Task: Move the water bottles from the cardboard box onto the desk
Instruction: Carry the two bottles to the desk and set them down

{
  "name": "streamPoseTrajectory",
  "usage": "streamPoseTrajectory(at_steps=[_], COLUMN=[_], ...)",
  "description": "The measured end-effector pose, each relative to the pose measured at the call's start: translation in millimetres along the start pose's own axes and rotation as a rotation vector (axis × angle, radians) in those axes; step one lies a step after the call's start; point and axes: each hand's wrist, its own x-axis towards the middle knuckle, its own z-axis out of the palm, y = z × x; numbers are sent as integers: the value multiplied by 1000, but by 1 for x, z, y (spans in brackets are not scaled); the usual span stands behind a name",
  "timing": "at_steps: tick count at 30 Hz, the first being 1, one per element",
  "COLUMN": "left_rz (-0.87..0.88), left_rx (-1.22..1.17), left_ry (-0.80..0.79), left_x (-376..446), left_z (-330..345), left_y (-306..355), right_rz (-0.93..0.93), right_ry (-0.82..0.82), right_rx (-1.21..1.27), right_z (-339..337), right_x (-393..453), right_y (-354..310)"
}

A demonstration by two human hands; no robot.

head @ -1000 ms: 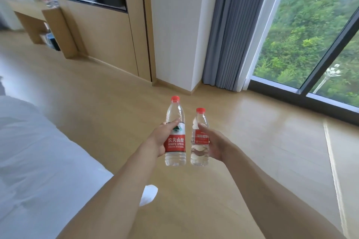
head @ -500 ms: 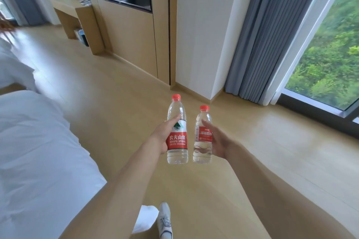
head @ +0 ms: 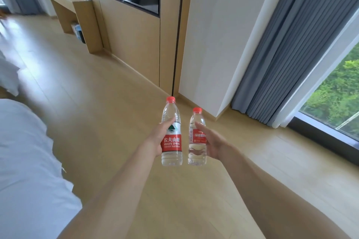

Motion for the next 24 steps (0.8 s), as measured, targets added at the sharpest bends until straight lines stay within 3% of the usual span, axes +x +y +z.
streamPoseTrajectory(at_steps=[9,24], left_rz=[69,183], left_rx=[-91,-190], left_ry=[176,511], left_x=[68,201], left_z=[-77,-167], left_y=[94,258], right_rz=[26,63], right_ry=[-75,-368], right_rx=[-46,-180], right_z=[63,164], right_x=[120,348], right_y=[-86,-234])
